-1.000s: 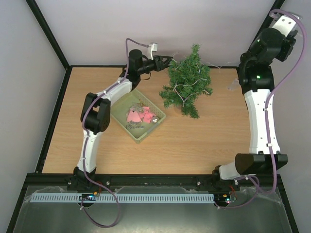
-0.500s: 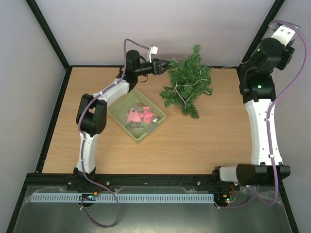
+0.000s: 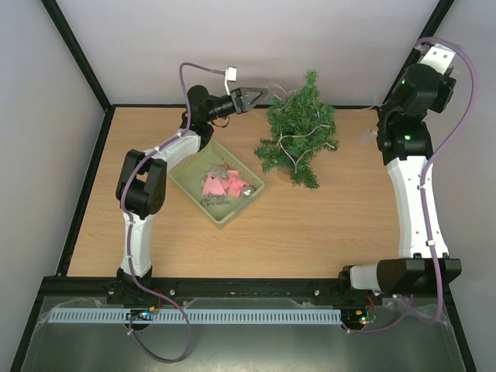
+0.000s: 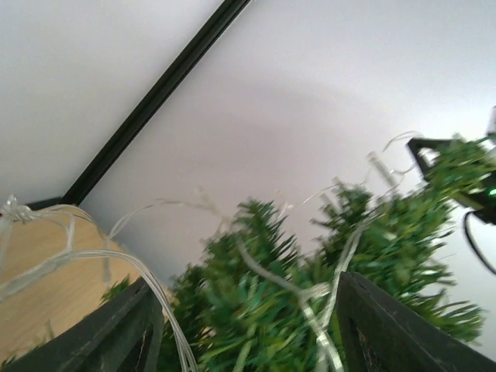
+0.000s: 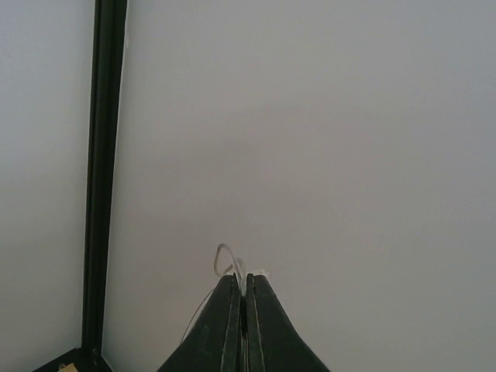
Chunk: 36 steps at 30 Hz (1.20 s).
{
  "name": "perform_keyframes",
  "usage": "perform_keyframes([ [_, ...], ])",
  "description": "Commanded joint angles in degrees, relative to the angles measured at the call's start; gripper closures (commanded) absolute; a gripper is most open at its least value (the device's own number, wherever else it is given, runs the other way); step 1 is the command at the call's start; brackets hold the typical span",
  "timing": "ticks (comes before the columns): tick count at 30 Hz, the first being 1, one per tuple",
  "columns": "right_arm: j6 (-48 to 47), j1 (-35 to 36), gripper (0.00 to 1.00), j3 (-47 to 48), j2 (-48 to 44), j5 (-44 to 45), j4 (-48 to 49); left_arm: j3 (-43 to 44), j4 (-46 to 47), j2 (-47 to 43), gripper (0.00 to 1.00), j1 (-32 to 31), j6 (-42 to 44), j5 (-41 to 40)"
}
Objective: Decorate the small christmas tree
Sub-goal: Wrap the decoration item around the Christmas tree.
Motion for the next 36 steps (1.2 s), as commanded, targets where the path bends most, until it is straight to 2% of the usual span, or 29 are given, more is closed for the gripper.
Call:
perform_keyframes([
  [1, 0.75, -0.27, 0.98, -0.5, -1.71, -0.99, 1.26, 0.14, 17.27, -0.55, 0.38, 0.24, -12.72, -1.92],
  [9, 2.31, -0.29, 0.98, -0.46, -1.81, -2.53, 0.85, -0.03, 31.53, 3.27, 0.39, 0.24, -23.61, -7.24],
  [12, 1.88, -0.27, 0.98, -0.96, -1.77, -2.42, 1.05, -0.57, 32.18, 3.4, 0.39, 0.24, -24.23, -7.09],
  [17, 0.0, -0.28, 0.98, -0.71, -1.64, -1.41, 2.21, -5.25, 16.77, -1.3, 0.36, 0.67, -11.5, -5.84],
  [20, -1.28, -0.27, 0.98, 0.43, -1.18, 2.72, 2.29, -7.28, 8.52, -4.06, 0.35, 0.92, -4.39, -6.2],
  [25, -1.9, -0.4, 0.98, -1.3, -3.0, 5.43, 2.77, -6.08, -7.15, -6.67, 0.34, 1.01, 6.86, -6.06],
  [30, -2.52, -0.6, 0.98, -1.45, -4.27, 6.76, 2.37, -6.05, -17.8, -10.27, 0.33, 1.03, 15.87, -6.46],
  [36, -2.95, -0.62, 0.98, -0.98, -5.92, 7.77, 1.85, -0.82, -37.1, -11.55, 0.32, 0.77, 30.05, -9.66],
])
